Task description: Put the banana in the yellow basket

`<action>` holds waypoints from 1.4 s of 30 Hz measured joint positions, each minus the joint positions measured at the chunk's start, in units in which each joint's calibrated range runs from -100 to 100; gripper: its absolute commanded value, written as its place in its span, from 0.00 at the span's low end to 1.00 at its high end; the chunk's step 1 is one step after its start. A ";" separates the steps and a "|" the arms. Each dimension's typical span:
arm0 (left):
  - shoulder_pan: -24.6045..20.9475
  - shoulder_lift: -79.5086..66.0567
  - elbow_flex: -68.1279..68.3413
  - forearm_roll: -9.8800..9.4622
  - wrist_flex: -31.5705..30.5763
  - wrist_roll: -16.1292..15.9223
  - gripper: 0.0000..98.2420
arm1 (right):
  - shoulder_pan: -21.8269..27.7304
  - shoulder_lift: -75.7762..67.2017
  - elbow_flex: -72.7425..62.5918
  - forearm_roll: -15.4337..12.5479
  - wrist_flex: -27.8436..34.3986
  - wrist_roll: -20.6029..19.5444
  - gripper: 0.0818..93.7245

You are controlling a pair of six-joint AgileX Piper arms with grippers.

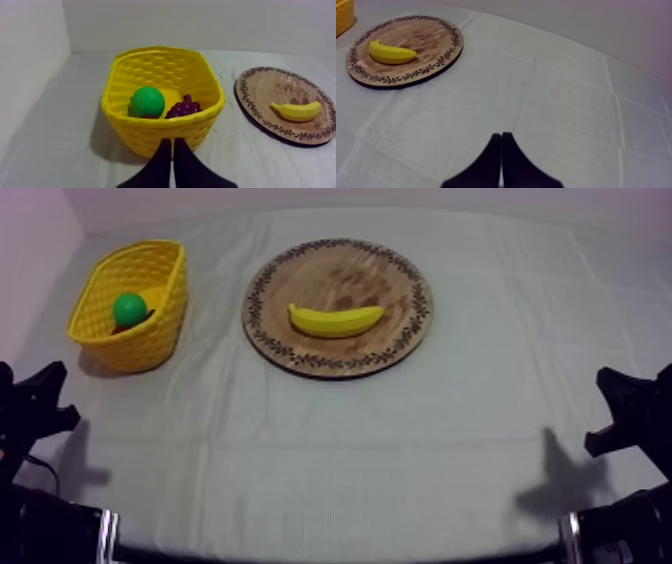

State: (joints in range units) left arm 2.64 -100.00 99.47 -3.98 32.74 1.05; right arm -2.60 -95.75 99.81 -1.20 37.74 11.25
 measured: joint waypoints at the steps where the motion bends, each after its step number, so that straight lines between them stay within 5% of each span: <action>1: 0.00 0.00 0.00 0.08 0.00 0.00 0.00 | 0.00 0.00 0.00 0.00 0.00 0.00 0.00; 5: 0.04 0.00 0.45 1.65 0.88 -0.46 0.00 | 0.00 0.00 0.00 0.00 0.00 0.00 0.00; 25: -0.32 1.81 -1.95 0.72 2.36 -0.20 0.00 | 0.00 0.00 0.00 0.00 0.00 -0.03 0.00; 42: -0.53 27.51 -29.46 2.63 2.47 0.72 0.00 | 0.00 0.00 0.00 0.00 0.00 -0.03 0.00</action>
State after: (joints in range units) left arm 2.11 -72.49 70.01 -1.35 35.21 1.77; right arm -2.60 -95.75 99.81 -1.20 37.74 11.22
